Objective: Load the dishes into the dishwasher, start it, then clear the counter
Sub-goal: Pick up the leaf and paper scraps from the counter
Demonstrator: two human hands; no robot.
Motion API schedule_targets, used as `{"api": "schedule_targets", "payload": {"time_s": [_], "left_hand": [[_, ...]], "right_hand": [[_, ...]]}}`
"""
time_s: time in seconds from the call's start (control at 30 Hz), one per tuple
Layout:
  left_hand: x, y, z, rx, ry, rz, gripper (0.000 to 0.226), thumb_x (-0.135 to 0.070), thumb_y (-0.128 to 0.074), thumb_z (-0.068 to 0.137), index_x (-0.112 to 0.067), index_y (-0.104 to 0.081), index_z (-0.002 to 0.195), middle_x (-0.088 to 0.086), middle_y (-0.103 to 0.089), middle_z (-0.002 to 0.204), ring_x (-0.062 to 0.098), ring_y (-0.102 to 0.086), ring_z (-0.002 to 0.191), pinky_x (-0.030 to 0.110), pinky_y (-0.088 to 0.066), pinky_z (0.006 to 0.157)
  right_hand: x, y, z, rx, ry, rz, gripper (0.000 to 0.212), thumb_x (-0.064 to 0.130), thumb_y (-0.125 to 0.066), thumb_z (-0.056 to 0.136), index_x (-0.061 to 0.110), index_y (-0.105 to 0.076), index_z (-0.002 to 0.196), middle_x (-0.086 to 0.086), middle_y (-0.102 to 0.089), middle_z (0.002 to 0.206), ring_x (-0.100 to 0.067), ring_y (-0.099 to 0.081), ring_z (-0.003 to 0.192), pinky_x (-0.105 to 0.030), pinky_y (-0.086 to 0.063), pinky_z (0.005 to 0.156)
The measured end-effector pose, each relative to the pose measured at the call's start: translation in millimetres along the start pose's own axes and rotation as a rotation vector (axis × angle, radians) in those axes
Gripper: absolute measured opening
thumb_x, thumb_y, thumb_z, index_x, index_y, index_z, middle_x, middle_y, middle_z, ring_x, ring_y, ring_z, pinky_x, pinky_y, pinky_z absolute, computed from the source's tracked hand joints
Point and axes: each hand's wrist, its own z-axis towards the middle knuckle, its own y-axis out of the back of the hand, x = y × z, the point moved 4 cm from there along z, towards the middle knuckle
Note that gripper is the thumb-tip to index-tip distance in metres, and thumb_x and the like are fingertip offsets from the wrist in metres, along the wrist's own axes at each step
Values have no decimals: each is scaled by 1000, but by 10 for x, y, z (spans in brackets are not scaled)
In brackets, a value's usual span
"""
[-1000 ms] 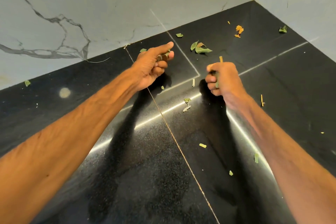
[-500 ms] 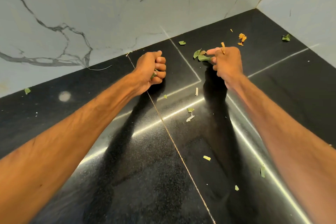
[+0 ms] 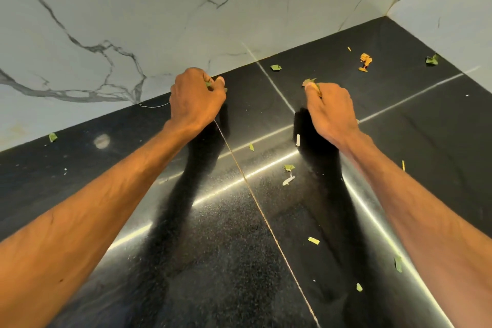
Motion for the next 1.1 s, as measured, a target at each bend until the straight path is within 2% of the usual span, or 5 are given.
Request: {"api": "schedule_targets", "payload": {"time_s": [0.17, 0.37, 0.6, 0.83, 1.1], "left_hand": [[19, -66, -74, 10, -107, 196, 59, -61, -59, 89, -8, -67, 65, 6, -62, 56, 20, -59, 54, 33, -46, 60], [-86, -193, -4, 26, -157, 332, 49, -57, -59, 92, -12, -55, 72, 5, -54, 66, 25, -56, 65, 36, -38, 63], [-165, -262, 149, 156, -154, 417, 30, -26, -49, 93, -9, -48, 68, 3, -44, 61, 30, -57, 69, 35, -40, 65], [-194, -323, 301, 161, -135, 531, 58, -60, -38, 100, -8, -56, 82, 11, -56, 80, 29, -56, 79, 40, -45, 75], [-256, -354, 314, 269, -152, 567, 25, -21, -48, 98, -2, -63, 103, 15, -59, 94, 33, -61, 89, 41, -45, 77]], "right_hand": [[-14, 77, -47, -16, -41, 223, 67, 48, -37, 105, 7, -43, 53, -1, -38, 48, -32, -46, 54, -43, -46, 69], [-60, -28, -59, 76, -121, 312, 49, 40, -44, 105, 17, -77, 78, 8, -70, 60, 5, -56, 57, -37, -53, 85], [-37, -35, -62, 85, -286, 523, 32, 27, -44, 104, 15, -71, 90, -5, -77, 83, -3, -46, 47, -15, -34, 42], [-23, -6, -42, 12, -439, 596, 47, 55, -48, 97, 23, -60, 65, -2, -74, 72, -9, -45, 51, -29, -32, 52], [-19, -33, -36, 4, -458, 592, 42, 38, -48, 101, 19, -67, 69, 2, -61, 61, -5, -44, 44, -17, -30, 38]]}}
